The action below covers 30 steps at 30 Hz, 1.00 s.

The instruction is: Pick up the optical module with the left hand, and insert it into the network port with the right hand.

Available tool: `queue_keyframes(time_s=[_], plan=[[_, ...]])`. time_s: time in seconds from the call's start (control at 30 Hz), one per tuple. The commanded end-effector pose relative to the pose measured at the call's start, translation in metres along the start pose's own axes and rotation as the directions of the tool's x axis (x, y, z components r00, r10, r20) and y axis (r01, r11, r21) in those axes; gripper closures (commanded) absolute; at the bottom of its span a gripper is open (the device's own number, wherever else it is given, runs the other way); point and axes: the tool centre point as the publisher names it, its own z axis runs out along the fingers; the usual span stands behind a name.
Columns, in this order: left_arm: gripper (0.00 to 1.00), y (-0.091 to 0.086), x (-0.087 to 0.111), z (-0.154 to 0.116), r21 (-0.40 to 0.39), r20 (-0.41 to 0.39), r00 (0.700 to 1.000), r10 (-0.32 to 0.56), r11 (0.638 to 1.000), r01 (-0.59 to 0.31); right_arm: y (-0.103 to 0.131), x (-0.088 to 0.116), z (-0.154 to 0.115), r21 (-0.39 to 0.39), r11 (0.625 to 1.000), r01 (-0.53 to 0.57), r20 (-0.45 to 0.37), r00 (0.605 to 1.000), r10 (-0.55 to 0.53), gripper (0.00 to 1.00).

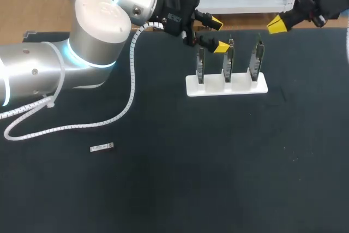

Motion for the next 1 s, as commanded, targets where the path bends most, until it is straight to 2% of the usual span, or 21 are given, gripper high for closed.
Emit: queue_keyframes(time_s=[0.03, 0.37, 0.77, 0.8, 0.83, 0.87, 1.0], plan=[[0.00, 0.002, -0.001, 0.001, 0.003, -0.006, 1.000, -0.002, 1.000, 0.002, -0.009, 0.005, -0.008, -0.025, 1.000, 0.003, 0.004, 1.000, -0.003, 1.00], [0.00, 0.002, -0.001, 0.001, 0.003, -0.006, 1.000, -0.002, 1.000, 0.002, -0.009, 0.014, -0.011, -0.065, 0.998, 0.003, -0.014, 1.000, -0.004, 1.00], [0.00, 0.002, -0.001, 0.001, 0.003, -0.006, 1.000, -0.002, 1.000, 0.002, -0.006, 0.015, -0.011, -0.027, 1.000, -0.003, -0.024, 1.000, 0.002, 1.00], [0.00, 0.002, -0.001, 0.001, 0.003, -0.006, 1.000, -0.002, 1.000, 0.002, -0.006, 0.015, -0.011, -0.028, 1.000, -0.005, -0.023, 1.000, 0.004, 0.98], [0.00, 0.002, -0.001, 0.001, 0.003, -0.006, 1.000, -0.002, 1.000, 0.002, -0.006, 0.014, -0.010, 0.006, 1.000, -0.008, -0.037, 0.999, 0.008, 0.07], [0.00, 0.002, -0.001, 0.001, 0.003, -0.006, 1.000, -0.002, 1.000, 0.002, -0.006, 0.014, -0.010, 0.006, 1.000, -0.008, -0.037, 0.999, 0.008, 0.00], [0.00, 0.002, -0.001, 0.001, 0.003, -0.006, 1.000, -0.002, 1.000, 0.002, -0.006, 0.014, -0.010, 0.006, 1.000, -0.008, -0.037, 0.999, 0.008, 0.00]])
